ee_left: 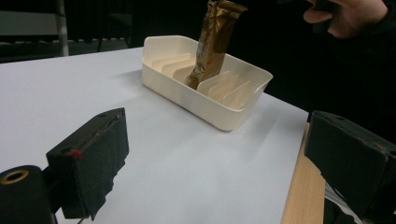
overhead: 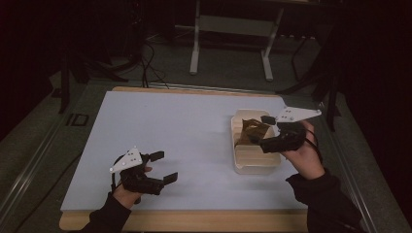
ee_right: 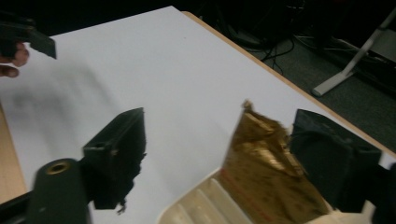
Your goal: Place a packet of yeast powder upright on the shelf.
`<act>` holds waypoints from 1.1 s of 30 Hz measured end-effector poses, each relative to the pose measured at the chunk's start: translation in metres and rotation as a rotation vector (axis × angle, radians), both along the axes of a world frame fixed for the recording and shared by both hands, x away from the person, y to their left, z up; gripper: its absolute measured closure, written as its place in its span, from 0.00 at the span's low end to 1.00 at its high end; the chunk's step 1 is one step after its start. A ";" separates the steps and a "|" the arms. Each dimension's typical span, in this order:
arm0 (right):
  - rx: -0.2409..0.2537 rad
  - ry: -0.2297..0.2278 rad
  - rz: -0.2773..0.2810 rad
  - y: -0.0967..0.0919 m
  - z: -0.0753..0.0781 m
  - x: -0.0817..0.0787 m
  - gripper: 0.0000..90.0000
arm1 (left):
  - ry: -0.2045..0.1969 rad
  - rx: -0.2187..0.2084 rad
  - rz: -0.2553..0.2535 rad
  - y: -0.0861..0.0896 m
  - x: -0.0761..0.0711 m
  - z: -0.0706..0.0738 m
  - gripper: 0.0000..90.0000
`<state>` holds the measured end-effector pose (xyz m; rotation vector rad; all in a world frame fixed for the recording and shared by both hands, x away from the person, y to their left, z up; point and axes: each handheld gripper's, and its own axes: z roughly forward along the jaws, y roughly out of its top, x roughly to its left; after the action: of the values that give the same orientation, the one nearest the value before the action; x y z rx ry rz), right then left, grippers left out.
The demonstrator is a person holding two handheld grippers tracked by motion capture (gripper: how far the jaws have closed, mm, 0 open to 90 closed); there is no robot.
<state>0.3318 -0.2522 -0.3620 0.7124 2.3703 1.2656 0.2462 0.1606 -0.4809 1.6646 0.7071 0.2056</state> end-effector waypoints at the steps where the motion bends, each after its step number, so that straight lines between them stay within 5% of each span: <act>1: 0.007 -0.005 0.001 0.002 -0.001 -0.003 0.17 | 0.000 0.001 0.000 0.000 0.000 0.000 0.08; 15: 0.134 0.052 0.019 0.009 -0.022 -0.030 0.12 | -0.004 -0.002 -0.002 0.001 -0.001 0.001 0.08; 27: 0.185 0.051 0.033 0.009 -0.048 -0.058 0.12 | -0.006 0.001 -0.005 0.000 -0.001 0.001 0.08; 33: 0.155 0.047 0.053 0.011 -0.056 -0.069 0.12 | -0.006 -0.001 -0.005 0.001 -0.001 0.001 0.08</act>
<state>0.2627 -0.2410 -0.4178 0.7368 2.3619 1.4836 0.2449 0.1614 -0.4795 1.6645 0.6984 0.2060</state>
